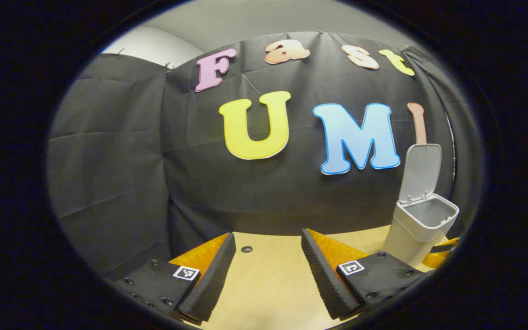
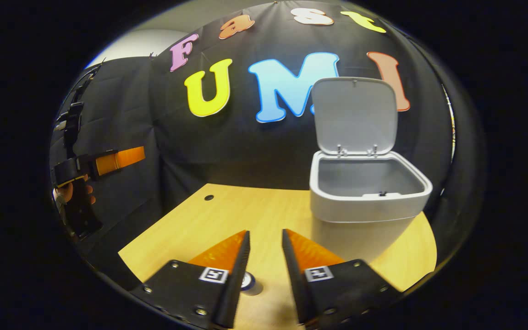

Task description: Press the lid of the desktop garbage bin to open it, pick up the crumpled paper on the desktop and throw it into the bin, then pick up the pop can on the desktop and drop it into the bin, and finally close the garbage bin lid.

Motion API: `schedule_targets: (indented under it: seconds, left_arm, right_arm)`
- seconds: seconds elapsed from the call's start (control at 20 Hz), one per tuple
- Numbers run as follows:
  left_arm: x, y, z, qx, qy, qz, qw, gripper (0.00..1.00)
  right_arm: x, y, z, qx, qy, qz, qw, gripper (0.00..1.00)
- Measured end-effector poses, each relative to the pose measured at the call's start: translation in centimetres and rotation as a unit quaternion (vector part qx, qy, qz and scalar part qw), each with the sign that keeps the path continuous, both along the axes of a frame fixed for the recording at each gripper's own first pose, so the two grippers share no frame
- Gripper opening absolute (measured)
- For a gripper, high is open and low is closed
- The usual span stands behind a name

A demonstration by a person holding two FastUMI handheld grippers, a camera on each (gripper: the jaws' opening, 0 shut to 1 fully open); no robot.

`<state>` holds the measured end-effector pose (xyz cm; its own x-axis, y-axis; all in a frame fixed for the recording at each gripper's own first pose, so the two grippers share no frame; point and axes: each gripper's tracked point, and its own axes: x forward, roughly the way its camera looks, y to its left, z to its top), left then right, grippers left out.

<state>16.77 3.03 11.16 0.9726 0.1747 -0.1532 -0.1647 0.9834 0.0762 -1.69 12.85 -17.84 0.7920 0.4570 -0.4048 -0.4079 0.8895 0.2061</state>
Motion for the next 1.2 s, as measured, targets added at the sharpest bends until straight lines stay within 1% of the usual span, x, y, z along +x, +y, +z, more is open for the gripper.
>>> schedule_targets:
  seconds: [0.05,0.1,0.15,0.2,0.25,0.35,0.4,0.55,0.6,0.7,0.75,1.05,1.2]
  left_arm:
    - [-0.4,0.9,0.0,-0.001,0.000,0.008,1.000,1.00]
    - [-0.8,1.8,0.0,-0.002,-0.001,0.017,1.000,1.00]
    - [-1.2,2.6,0.1,-0.004,-0.001,0.025,1.000,1.00]
    - [-1.6,3.5,0.1,-0.005,-0.002,0.032,0.999,1.00]
    - [-1.8,4.5,-0.1,-0.005,-0.002,0.040,0.999,1.00]
    - [-2.9,5.7,0.3,-0.007,-0.003,0.056,0.998,1.00]
    - [-3.2,6.4,0.3,-0.009,-0.004,0.063,0.998,1.00]
    - [-4.1,8.3,0.2,-0.012,-0.004,0.083,0.996,1.00]
    - [-4.4,8.8,0.2,-0.013,-0.004,0.089,0.996,0.87]
    - [-4.9,9.6,0.1,-0.015,-0.003,0.098,0.995,0.87]
    - [-5.1,10.0,0.2,-0.016,-0.003,0.102,0.995,0.94]
    - [-6.2,11.7,-0.3,-0.022,0.000,0.120,0.993,0.94]
    - [-6.5,12.2,-0.6,-0.024,0.002,0.128,0.992,0.94]
  right_arm:
    - [0.1,0.3,0.0,-0.004,0.002,0.006,1.000,0.59]
    - [0.1,1.1,-0.3,-0.001,0.005,0.017,1.000,0.63]
    - [0.1,1.9,-0.6,-0.001,0.009,0.026,1.000,0.68]
    - [0.0,2.4,-1.0,-0.005,0.012,0.031,0.999,0.87]
    - [-0.1,3.1,-1.2,-0.009,0.014,0.038,0.999,0.93]
    - [-0.2,4.0,-2.2,-0.021,0.020,0.050,0.998,0.93]
    - [-0.4,4.5,-2.8,-0.027,0.025,0.058,0.998,0.98]
    - [-1.0,5.5,-4.4,-0.048,0.036,0.078,0.995,0.99]
    - [-1.2,5.8,-5.1,-0.056,0.041,0.084,0.994,0.98]
    - [-1.8,6.2,-6.4,-0.070,0.050,0.096,0.992,0.98]
    - [-2.0,6.4,-7.0,-0.077,0.056,0.101,0.990,0.98]
    - [-2.8,7.1,-11.2,-0.120,0.090,0.121,0.981,0.98]
    - [-2.8,7.3,-12.4,-0.134,0.104,0.126,0.977,0.98]
